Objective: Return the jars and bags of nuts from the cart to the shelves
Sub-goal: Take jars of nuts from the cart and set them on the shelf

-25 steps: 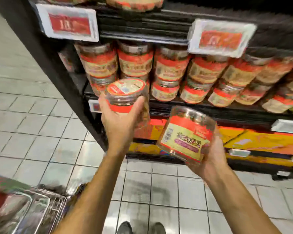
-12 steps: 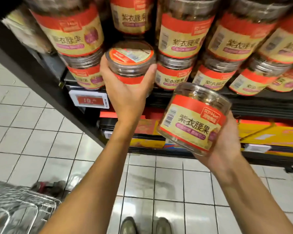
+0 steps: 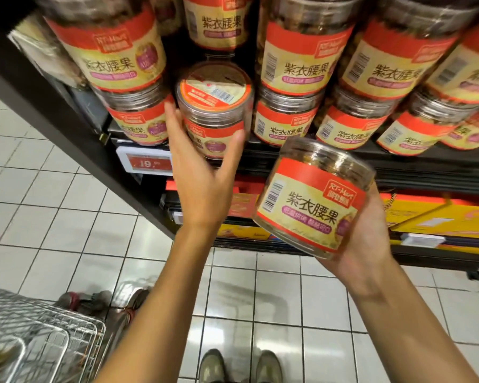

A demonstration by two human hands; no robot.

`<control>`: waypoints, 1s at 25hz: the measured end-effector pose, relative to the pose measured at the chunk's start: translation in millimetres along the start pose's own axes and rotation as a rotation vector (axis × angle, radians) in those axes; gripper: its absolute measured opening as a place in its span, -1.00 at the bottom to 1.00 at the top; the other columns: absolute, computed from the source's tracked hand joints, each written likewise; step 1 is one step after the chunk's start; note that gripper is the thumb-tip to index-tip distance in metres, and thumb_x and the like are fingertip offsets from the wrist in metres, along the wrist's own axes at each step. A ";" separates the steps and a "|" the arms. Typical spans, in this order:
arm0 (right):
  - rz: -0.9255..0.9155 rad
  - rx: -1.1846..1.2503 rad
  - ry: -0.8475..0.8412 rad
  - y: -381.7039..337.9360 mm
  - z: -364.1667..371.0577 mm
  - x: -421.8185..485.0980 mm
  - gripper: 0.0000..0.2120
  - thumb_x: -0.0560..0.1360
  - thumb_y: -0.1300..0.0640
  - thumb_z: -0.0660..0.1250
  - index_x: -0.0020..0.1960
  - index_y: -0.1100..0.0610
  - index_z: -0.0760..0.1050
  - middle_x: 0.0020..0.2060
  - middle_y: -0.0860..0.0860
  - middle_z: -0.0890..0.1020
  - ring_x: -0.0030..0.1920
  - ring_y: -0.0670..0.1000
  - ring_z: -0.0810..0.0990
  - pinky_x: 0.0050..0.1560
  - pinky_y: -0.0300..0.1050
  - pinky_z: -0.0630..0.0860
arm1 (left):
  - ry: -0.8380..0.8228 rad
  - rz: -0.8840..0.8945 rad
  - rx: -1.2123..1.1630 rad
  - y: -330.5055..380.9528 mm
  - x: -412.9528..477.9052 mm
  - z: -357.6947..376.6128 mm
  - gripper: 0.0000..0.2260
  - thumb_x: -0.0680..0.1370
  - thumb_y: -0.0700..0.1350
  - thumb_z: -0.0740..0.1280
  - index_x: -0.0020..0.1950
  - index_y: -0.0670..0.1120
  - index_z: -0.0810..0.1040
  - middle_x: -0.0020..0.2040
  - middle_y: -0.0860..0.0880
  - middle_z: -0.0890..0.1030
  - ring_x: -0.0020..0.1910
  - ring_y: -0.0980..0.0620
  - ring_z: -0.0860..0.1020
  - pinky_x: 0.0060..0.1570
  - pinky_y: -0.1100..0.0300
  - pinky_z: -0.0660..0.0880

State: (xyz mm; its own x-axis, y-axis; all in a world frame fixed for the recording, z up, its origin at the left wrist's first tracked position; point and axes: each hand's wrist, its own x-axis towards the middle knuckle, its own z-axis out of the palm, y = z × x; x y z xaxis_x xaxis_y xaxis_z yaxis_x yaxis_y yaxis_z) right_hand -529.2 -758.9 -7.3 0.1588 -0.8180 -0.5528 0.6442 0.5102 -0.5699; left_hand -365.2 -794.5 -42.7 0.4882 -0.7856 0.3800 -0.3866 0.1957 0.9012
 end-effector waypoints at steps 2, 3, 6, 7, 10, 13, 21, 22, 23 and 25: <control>0.002 0.004 0.017 -0.2 2.1 -1.9 -0.42 0.52 -0.27 0.05 -0.35 0.02 0.67 -0.32 0.02 0.70 -0.31 0.04 0.70 -0.31 0.06 0.63 | 0.030 0.140 0.190 -2.0 -28.5 -14.7 -0.43 0.57 -0.09 0.25 0.46 -0.33 0.13 0.46 -0.20 0.25 0.46 -0.07 0.25 0.43 -0.01 0.24; -0.001 0.010 0.028 -0.8 3.3 -2.2 -0.42 0.53 -0.26 0.06 -0.37 0.02 0.67 -0.34 0.02 0.69 -0.32 0.03 0.69 -0.32 0.04 0.63 | 0.006 0.282 0.338 -5.4 -40.3 -20.4 -0.50 0.57 -0.16 0.24 0.43 -0.35 0.20 0.43 -0.20 0.29 0.44 -0.11 0.28 0.42 -0.01 0.26; -0.026 0.027 0.031 -2.4 7.2 -0.9 -0.42 0.54 -0.25 0.06 -0.38 0.03 0.65 -0.36 -0.01 0.69 -0.33 0.01 0.69 -0.28 0.04 0.64 | -0.176 0.599 0.654 -19.3 -47.4 -29.2 -0.51 0.48 -0.24 0.40 0.37 -0.28 0.36 0.40 -0.16 0.29 0.42 -0.15 0.29 0.40 -0.05 0.27; -0.036 0.036 0.027 -2.6 8.4 -0.1 -0.43 0.54 -0.24 0.05 -0.37 0.03 0.65 -0.36 -0.01 0.69 -0.33 0.01 0.69 -0.27 0.03 0.64 | -0.202 0.602 0.698 -20.2 -42.3 -28.6 -0.47 0.45 -0.22 0.44 0.37 -0.27 0.38 0.41 -0.14 0.27 0.42 -0.16 0.27 0.40 -0.07 0.24; -0.060 0.029 0.030 -1.3 10.7 1.2 -0.45 0.55 -0.22 0.05 -0.35 0.03 0.62 -0.36 -0.02 0.68 -0.32 0.00 0.68 -0.28 -0.01 0.63 | -0.224 0.589 0.771 -19.3 -31.7 -22.5 -0.48 0.44 -0.18 0.46 0.35 -0.29 0.42 0.40 -0.19 0.34 0.38 -0.27 0.32 0.35 -0.12 0.26; -0.065 0.019 0.028 0.7 12.3 0.8 -0.44 0.56 -0.22 0.04 -0.36 0.03 0.62 -0.37 -0.02 0.68 -0.34 0.00 0.68 -0.31 -0.03 0.63 | -0.252 0.616 0.836 -16.4 -27.4 -13.3 -0.56 0.49 -0.16 0.38 0.32 -0.32 0.44 0.38 -0.24 0.39 0.35 -0.31 0.38 0.30 -0.17 0.37; -0.072 -0.061 0.037 2.3 23.5 -4.2 -0.40 0.56 -0.25 0.00 -0.38 -0.01 0.65 -0.36 -0.02 0.69 -0.33 -0.01 0.69 -0.36 -0.09 0.59 | -0.266 0.471 0.518 -4.8 -23.0 -29.5 -0.73 0.55 -0.24 0.26 0.22 -0.30 0.52 0.24 -0.25 0.53 0.26 -0.22 0.49 0.30 -0.11 0.39; -0.079 -0.109 0.050 1.2 27.4 -3.1 -0.42 0.56 -0.26 0.00 -0.31 -0.03 0.67 -0.32 -0.01 0.71 -0.29 0.00 0.70 -0.33 -0.06 0.61 | -0.210 0.279 0.326 2.2 -23.8 -37.9 -0.77 0.57 -0.22 0.23 0.15 -0.25 0.57 0.13 -0.20 0.60 0.17 -0.16 0.55 0.22 -0.07 0.45; -0.097 -0.167 0.065 0.4 32.0 -1.8 -0.45 0.56 -0.27 -0.01 -0.20 -0.04 0.67 -0.26 0.01 0.72 -0.23 0.02 0.71 -0.26 -0.02 0.62 | -0.163 0.037 0.095 13.4 -23.7 -46.4 -0.78 0.57 -0.16 0.21 0.08 -0.18 0.60 0.03 -0.12 0.64 0.08 -0.09 0.59 0.14 -0.03 0.50; -0.160 -0.287 0.082 1.1 47.0 0.9 -0.49 0.57 -0.27 -0.03 0.03 -0.02 0.60 -0.13 0.03 0.72 -0.11 0.04 0.70 -0.05 0.06 0.62 | -0.233 -0.295 -0.298 41.0 -21.2 -57.5 -0.74 0.56 0.00 0.15 0.01 -0.06 0.61 -0.08 -0.01 0.68 0.00 0.01 0.63 0.01 0.17 0.55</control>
State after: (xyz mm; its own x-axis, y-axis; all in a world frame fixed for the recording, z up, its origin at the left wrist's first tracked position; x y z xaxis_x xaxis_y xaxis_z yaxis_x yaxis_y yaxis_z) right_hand -493.2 -771.6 20.1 0.0047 -0.8756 -0.4831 0.4176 0.4407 -0.7946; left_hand -346.4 -736.1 -1.9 0.3417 -0.9370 0.0733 0.0000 0.0780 0.9970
